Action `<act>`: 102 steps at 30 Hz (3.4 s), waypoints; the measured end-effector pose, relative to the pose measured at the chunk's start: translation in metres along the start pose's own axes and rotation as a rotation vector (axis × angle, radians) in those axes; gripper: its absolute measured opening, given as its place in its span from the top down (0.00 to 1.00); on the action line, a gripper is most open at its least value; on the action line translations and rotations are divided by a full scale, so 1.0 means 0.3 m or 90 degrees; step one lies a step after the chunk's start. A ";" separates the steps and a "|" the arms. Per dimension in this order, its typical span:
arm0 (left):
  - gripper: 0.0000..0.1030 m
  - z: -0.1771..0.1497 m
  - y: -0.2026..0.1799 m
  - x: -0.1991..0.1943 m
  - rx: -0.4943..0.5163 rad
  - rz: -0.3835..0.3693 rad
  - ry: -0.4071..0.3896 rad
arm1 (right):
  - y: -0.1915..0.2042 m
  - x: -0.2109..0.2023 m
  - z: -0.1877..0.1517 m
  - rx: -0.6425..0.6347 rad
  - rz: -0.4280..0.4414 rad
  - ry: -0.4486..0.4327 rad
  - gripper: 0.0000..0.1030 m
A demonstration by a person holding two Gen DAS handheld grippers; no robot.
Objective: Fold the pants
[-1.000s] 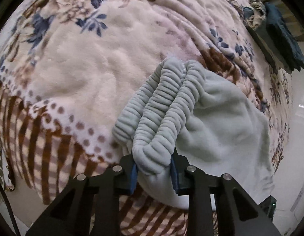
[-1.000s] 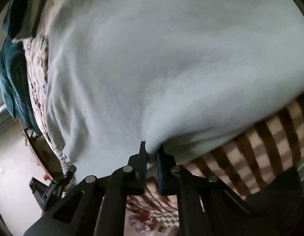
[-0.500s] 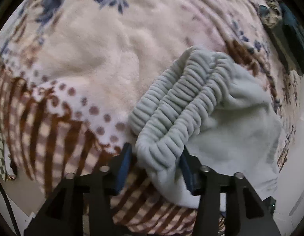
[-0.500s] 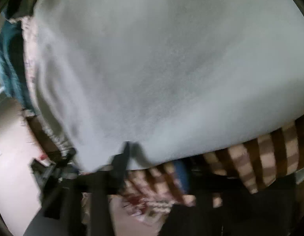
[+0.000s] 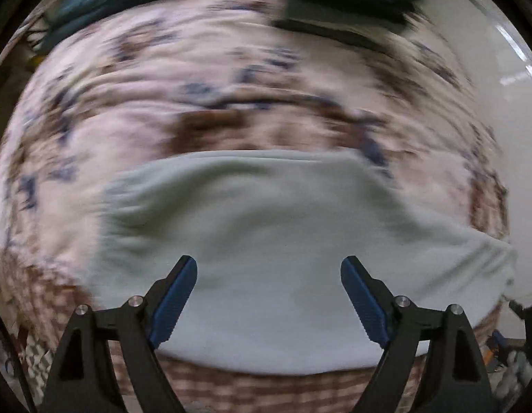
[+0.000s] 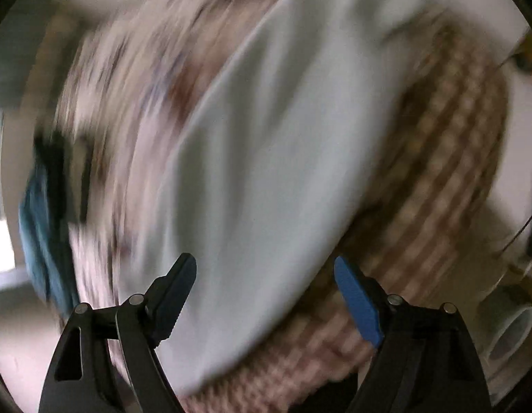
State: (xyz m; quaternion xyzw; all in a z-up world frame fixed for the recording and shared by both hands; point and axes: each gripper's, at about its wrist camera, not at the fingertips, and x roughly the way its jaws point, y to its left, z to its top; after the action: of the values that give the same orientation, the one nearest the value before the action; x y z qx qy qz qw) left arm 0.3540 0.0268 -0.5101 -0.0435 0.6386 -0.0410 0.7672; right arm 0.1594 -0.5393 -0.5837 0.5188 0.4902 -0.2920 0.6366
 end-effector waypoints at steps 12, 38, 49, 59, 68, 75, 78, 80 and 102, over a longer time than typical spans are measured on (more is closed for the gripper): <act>0.17 -0.125 -0.885 0.289 0.107 -0.067 0.104 | -0.369 0.103 0.660 0.077 0.026 -0.060 0.89; 0.17 -0.107 -1.045 0.390 0.163 0.018 0.066 | 0.057 0.398 0.948 -0.033 -0.109 0.124 0.87; 0.17 -0.115 -0.921 0.421 0.106 0.017 0.082 | 0.305 0.225 0.887 -0.207 -0.100 -0.001 0.89; 0.17 -0.132 -0.940 0.404 0.125 -0.005 0.095 | 0.075 0.071 0.962 -0.140 -0.096 -0.020 0.37; 0.17 -0.158 -1.008 0.427 0.164 -0.006 0.110 | -0.304 0.120 0.852 0.035 0.017 0.025 0.40; 0.17 -0.176 -1.052 0.440 0.198 0.009 0.112 | -0.276 0.166 0.778 0.015 -0.028 -0.014 0.93; 0.17 -0.177 -1.065 0.427 0.206 0.004 0.107 | -0.259 0.050 0.748 -0.002 -0.031 -0.068 0.93; 0.17 -0.176 -1.079 0.425 0.212 0.001 0.106 | -0.272 0.044 0.752 -0.003 -0.038 -0.058 0.93; 0.05 -0.219 -1.150 0.424 0.257 -0.021 0.066 | -0.374 0.356 0.774 -0.036 0.345 0.032 0.28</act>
State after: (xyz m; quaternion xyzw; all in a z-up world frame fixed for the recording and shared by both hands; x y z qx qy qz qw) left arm 0.3100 -0.3317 -0.6051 0.1027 0.6554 -0.1829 0.7256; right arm 0.1725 -0.7772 -0.7290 0.6199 0.3574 -0.0842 0.6935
